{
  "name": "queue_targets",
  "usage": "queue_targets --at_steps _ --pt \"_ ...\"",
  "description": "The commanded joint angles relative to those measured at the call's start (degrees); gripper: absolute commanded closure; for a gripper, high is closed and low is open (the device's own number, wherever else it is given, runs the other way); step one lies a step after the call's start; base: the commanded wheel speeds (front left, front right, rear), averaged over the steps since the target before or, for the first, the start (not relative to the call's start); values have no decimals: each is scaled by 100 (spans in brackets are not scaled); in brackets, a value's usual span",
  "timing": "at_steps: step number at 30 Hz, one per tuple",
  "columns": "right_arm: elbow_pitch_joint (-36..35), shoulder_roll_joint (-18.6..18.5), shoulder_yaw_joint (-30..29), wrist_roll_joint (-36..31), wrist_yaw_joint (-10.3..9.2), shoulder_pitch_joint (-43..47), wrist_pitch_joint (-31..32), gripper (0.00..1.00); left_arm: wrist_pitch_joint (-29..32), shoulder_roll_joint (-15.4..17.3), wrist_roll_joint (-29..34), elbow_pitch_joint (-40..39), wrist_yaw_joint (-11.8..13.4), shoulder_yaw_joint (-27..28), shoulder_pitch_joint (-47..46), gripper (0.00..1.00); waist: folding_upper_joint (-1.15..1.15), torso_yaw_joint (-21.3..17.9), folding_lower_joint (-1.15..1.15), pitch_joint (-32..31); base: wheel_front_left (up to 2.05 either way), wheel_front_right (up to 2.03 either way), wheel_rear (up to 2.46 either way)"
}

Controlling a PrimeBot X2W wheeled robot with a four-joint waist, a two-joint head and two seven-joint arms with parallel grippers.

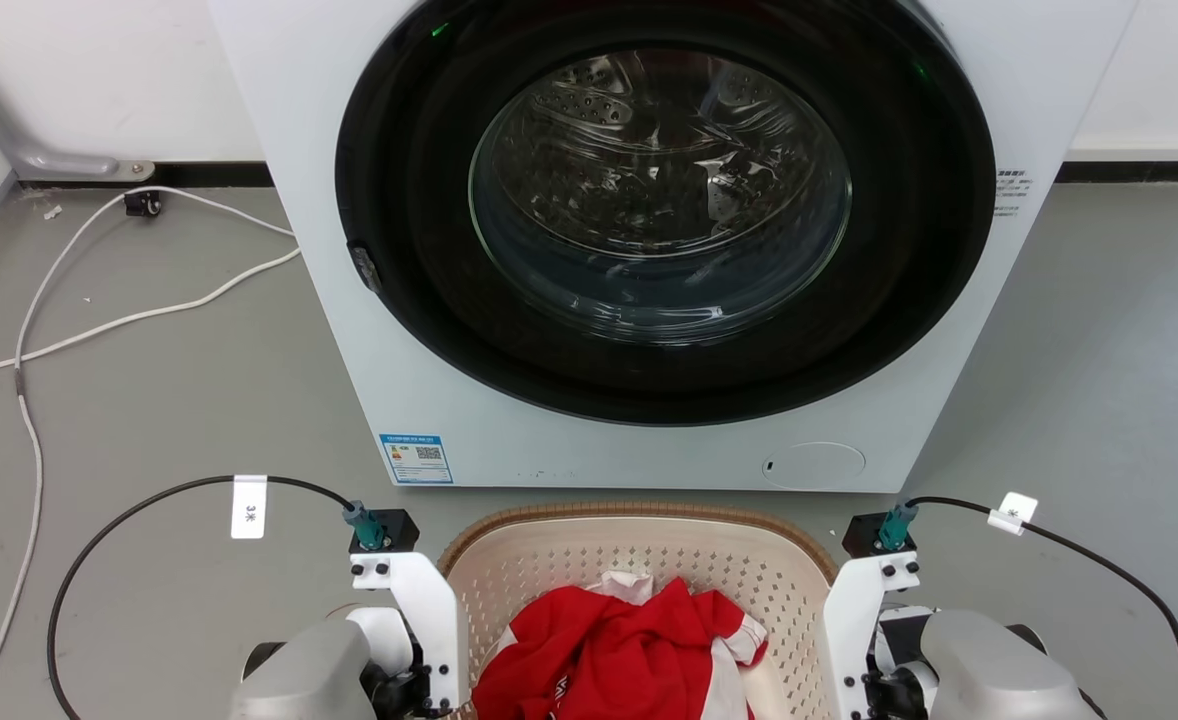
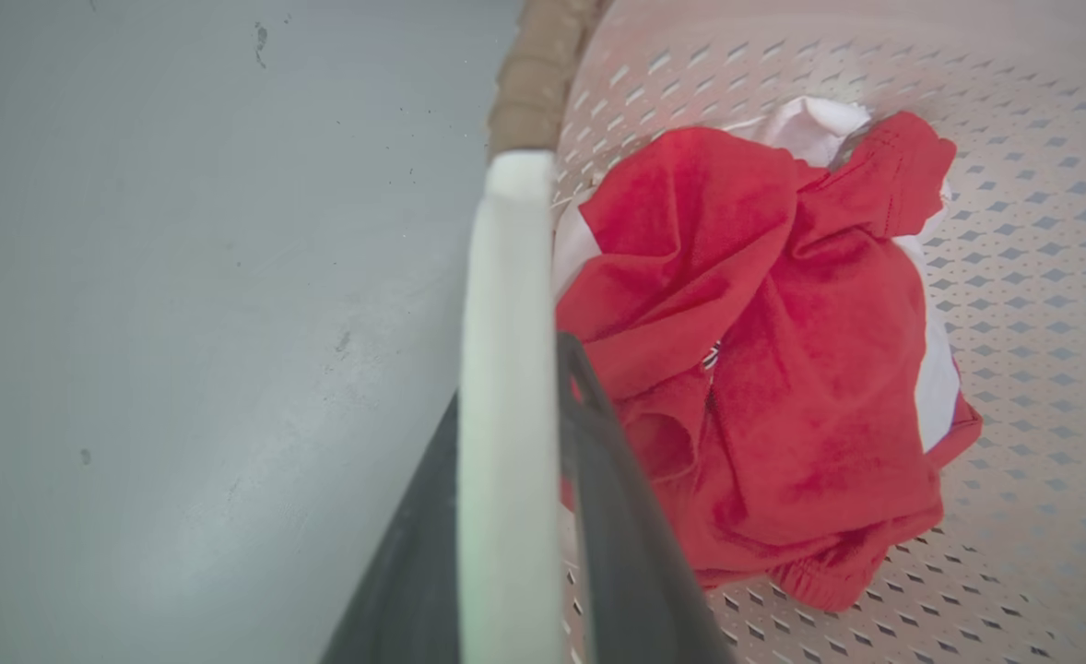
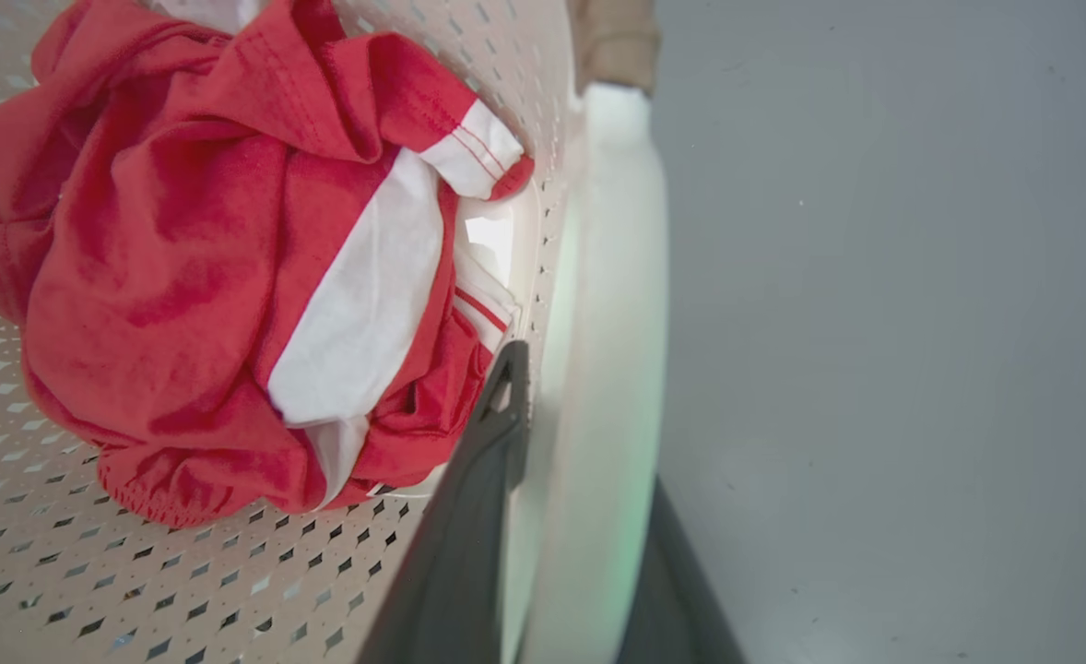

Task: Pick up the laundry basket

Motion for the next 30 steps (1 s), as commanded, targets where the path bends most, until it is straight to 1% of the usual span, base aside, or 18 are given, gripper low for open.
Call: queue_targets --at_steps 1,30 --pt "-36 72 46 38 32 -48 -24 100 -49 -94 -34 -64 -29 -18 3 100 0 0 0 -5 0 0 0" --pt "-26 79 122 103 33 -51 -21 100 -138 -108 -225 -6 -29 -168 -49 100 0 -23 0 -24 0 0 0"
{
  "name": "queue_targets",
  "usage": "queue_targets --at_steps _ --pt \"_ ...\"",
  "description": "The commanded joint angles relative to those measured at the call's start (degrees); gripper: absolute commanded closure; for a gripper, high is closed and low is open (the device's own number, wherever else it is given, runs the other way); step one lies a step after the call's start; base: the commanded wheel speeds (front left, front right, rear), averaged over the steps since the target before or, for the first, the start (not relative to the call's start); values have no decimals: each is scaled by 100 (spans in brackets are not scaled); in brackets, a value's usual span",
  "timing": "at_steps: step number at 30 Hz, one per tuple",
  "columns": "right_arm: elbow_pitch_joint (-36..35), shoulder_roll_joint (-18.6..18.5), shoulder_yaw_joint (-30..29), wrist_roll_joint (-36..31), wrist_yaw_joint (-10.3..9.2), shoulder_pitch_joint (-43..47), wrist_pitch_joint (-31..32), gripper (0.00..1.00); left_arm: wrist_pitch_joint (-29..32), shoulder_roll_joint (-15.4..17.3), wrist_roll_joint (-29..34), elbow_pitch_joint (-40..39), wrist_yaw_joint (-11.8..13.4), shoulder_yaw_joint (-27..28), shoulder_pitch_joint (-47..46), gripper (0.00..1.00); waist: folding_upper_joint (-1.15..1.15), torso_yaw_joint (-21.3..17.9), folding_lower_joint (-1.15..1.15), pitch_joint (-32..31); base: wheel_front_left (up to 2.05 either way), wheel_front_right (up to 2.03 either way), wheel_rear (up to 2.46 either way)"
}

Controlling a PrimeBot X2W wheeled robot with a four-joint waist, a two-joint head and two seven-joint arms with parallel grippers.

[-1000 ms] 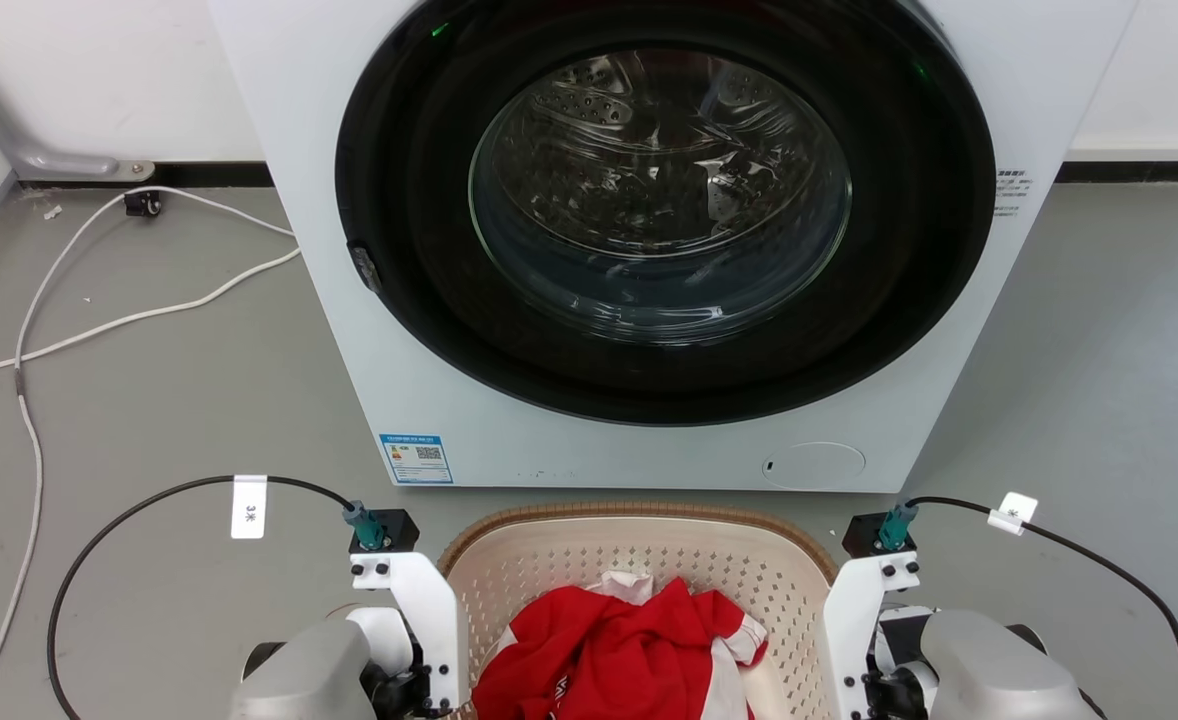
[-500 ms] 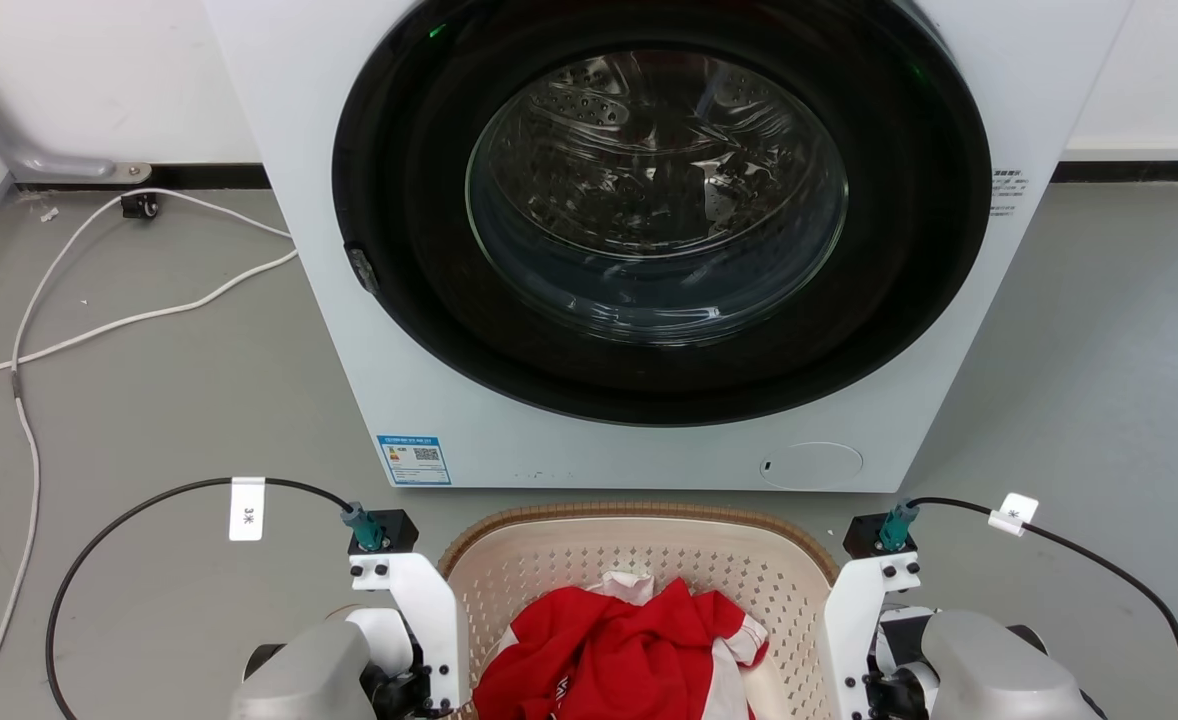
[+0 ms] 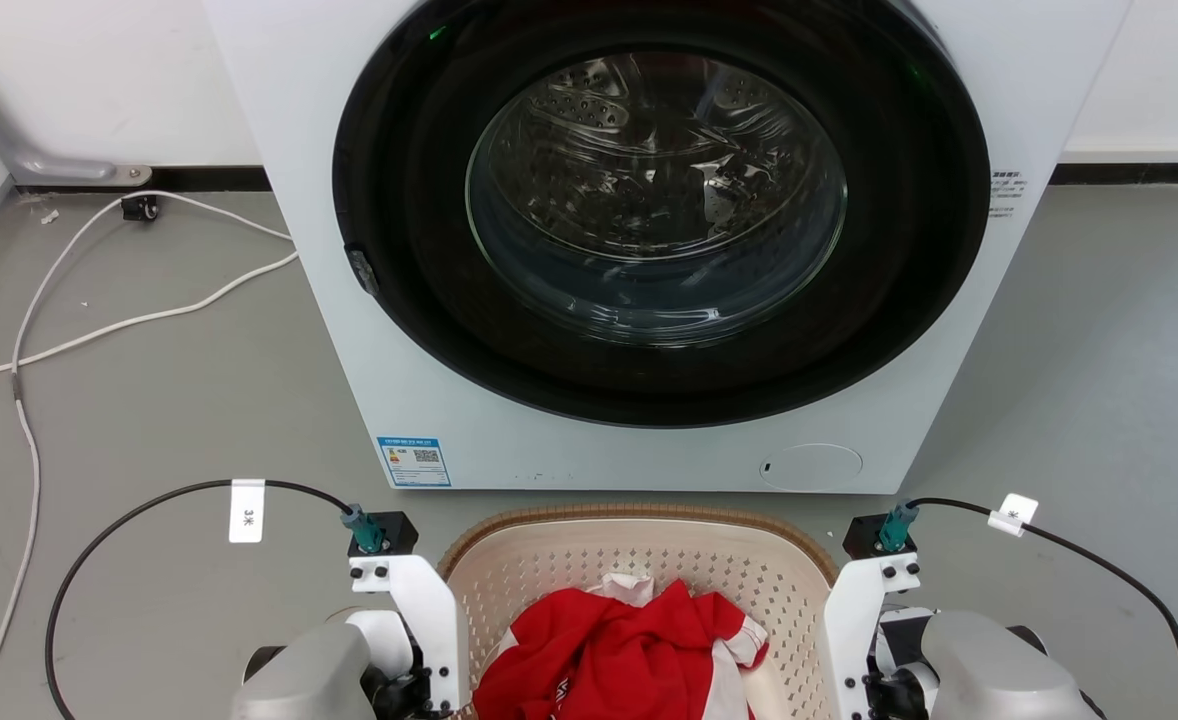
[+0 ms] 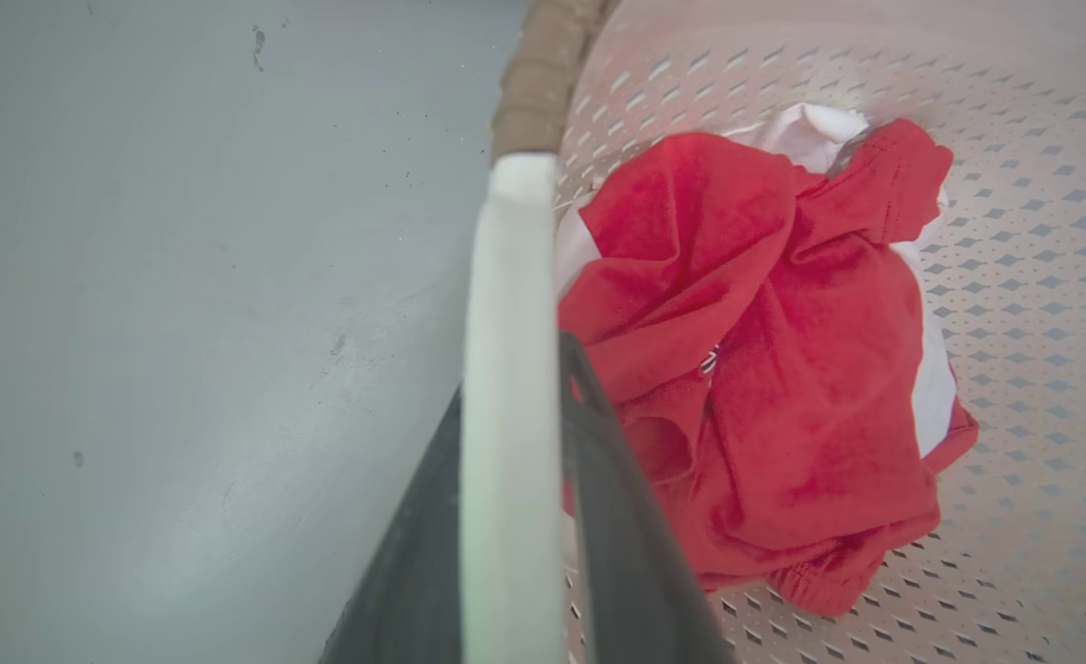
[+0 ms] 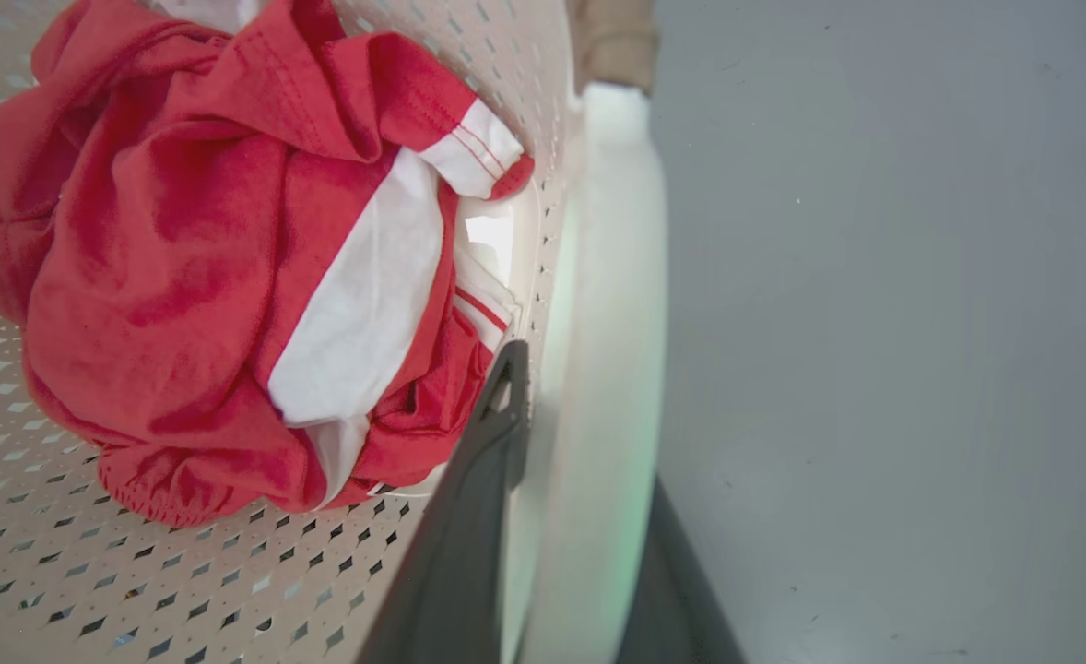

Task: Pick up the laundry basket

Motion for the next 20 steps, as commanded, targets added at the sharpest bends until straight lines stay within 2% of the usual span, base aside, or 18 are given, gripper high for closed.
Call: queue_targets --at_steps 1,20 --pt "-37 92 37 15 33 -52 0 100 -43 -95 -21 -43 -27 -30 -55 100 0 1 0 3 0 0 0" --pt "-35 66 14 37 33 -32 8 100 -92 -58 -115 -24 -27 -128 -34 100 0 -6 0 17 0 0 0"
